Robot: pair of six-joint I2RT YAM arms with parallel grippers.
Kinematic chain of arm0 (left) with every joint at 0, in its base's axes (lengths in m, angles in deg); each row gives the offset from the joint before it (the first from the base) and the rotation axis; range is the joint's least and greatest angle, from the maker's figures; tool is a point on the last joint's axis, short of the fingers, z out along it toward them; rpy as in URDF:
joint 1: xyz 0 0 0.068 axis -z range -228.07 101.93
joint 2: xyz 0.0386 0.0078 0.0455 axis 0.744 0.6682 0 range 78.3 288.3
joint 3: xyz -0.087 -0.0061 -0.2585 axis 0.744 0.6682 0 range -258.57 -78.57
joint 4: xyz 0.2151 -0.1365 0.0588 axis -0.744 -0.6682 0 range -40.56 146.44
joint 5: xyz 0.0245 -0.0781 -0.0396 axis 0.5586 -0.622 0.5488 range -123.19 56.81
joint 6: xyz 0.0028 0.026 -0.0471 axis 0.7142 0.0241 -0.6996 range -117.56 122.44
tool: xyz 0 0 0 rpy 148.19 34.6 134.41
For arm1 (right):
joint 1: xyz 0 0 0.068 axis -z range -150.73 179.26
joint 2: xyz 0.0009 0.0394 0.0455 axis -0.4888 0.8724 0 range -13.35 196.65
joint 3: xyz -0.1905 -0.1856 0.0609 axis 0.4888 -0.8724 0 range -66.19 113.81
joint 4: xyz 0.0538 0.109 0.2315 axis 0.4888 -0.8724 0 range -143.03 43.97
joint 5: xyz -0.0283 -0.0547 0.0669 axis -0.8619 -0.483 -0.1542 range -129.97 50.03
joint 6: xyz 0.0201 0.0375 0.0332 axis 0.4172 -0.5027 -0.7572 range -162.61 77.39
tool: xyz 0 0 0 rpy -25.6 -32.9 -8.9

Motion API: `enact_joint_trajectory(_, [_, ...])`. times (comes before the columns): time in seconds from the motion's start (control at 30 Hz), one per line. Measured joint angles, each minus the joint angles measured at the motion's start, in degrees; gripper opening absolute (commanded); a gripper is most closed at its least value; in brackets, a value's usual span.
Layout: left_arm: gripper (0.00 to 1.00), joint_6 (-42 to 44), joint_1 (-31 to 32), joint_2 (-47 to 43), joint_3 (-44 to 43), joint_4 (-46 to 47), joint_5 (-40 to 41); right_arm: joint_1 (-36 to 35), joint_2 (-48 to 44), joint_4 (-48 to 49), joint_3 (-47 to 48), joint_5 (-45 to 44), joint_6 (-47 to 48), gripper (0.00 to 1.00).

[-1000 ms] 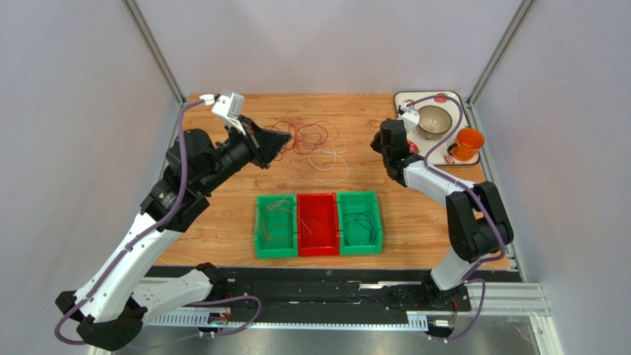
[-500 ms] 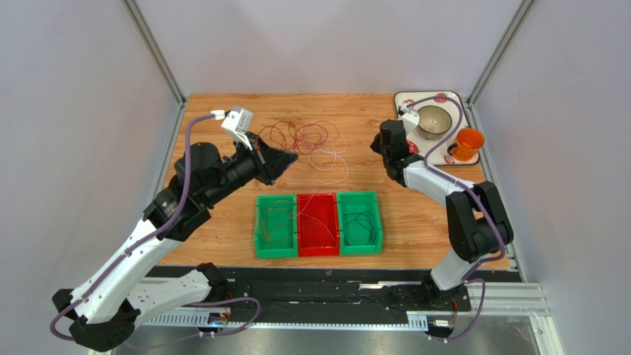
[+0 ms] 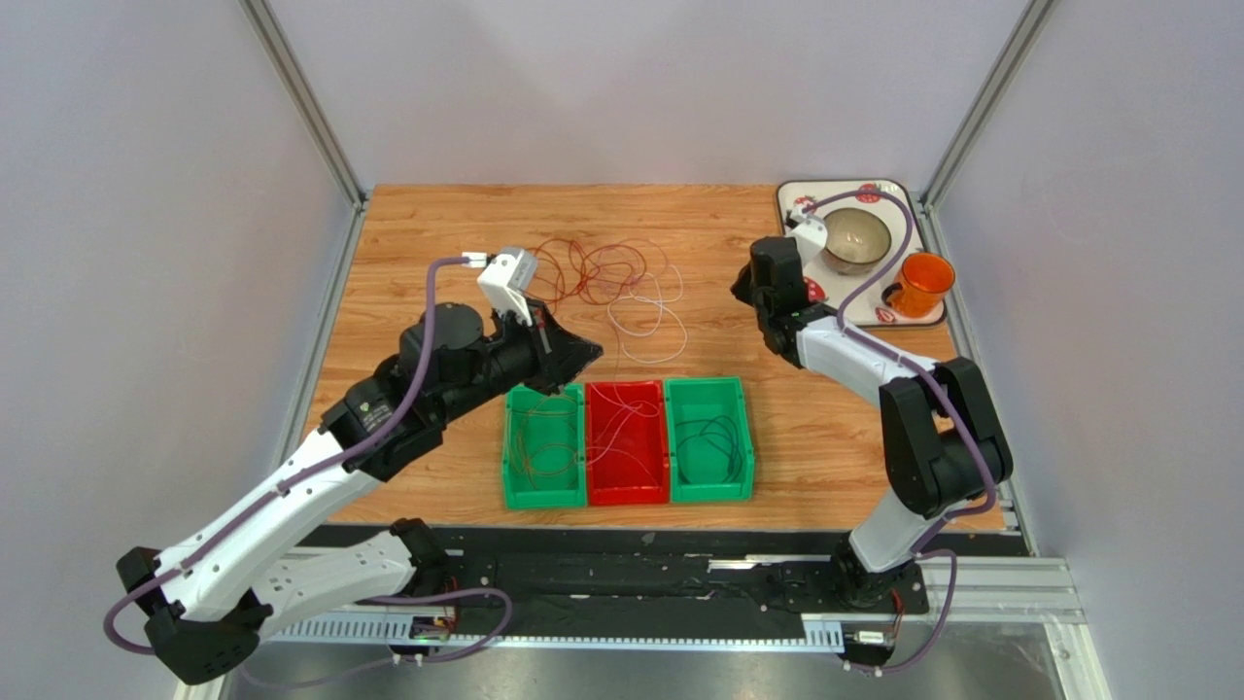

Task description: Untangle the cables

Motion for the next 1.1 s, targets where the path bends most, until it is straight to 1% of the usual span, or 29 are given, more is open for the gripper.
enact_joint_trajectory(0.2, [0.00, -1.3, 0.3, 0.9, 1.5, 0.1, 2.4, 0.3, 0.0, 0.0, 0.0, 0.7, -0.2, 0.16])
enact_joint_trajectory(0.73, [0.00, -7.2, 1.9, 7.3, 4.1, -0.4, 14.7, 1.0, 0.0, 0.0, 0.0, 1.9, -1.0, 0.15])
enact_joint_trajectory(1.1, [0.00, -9.2, 4.9, 13.7, 5.9, -0.5, 17.8, 1.3, 0.0, 0.0, 0.0, 2.3, -1.4, 0.15])
